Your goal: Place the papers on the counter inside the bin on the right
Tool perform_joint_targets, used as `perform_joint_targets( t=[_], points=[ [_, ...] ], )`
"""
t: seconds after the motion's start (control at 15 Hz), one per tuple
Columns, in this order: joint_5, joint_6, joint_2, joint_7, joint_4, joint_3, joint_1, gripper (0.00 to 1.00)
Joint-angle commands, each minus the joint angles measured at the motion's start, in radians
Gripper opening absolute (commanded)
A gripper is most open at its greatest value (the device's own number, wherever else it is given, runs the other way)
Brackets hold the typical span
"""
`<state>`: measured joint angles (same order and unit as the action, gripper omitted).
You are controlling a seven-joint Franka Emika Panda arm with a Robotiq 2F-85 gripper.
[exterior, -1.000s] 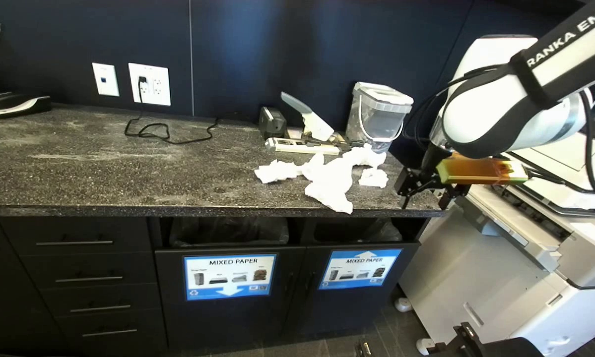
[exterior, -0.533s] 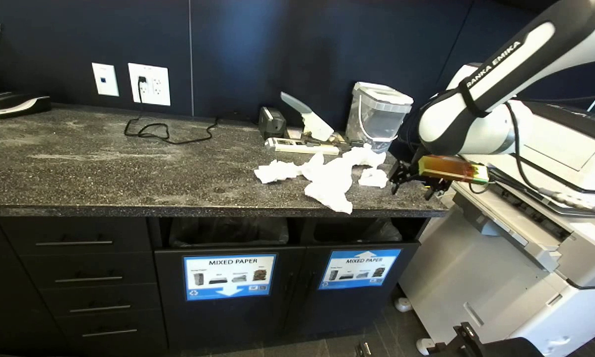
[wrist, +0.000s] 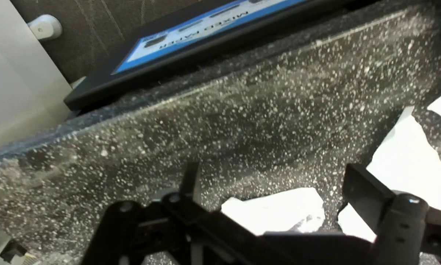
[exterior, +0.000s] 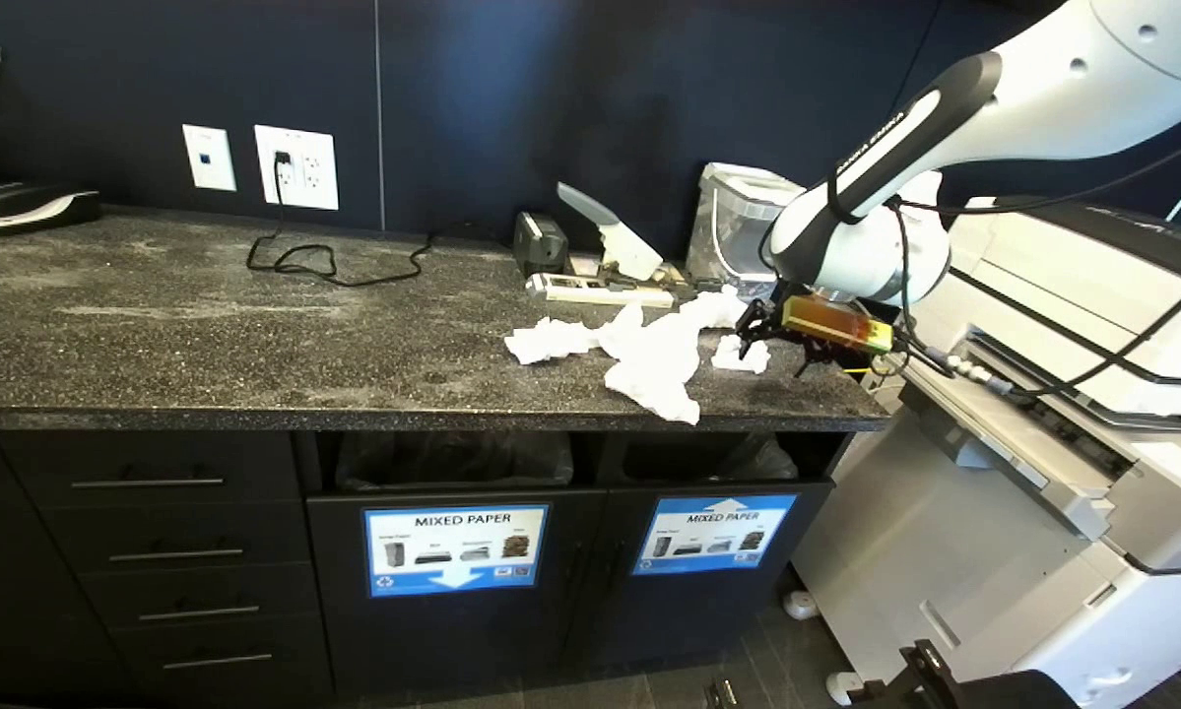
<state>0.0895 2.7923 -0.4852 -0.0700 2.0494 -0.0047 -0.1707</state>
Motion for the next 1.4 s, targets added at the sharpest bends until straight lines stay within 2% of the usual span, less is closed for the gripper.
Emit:
perform_joint_targets(
  t=[0.0, 0.6, 1.27, 1.33],
  points=[
    [0.034, -0.028, -0.112, 0.049, -0.175, 0.009, -0.012, 1.0],
    [0.012, -0.067, -0.269, 0.064, -0.408, 0.001, 0.002, 1.0],
    [-0.016, -0.128, -0.368, 0.071, -0.526, -0.023, 0.017, 1.0],
    [-0.019, -0.133, -0.373, 0.072, -0.534, -0.024, 0.017, 0.91]
  ],
)
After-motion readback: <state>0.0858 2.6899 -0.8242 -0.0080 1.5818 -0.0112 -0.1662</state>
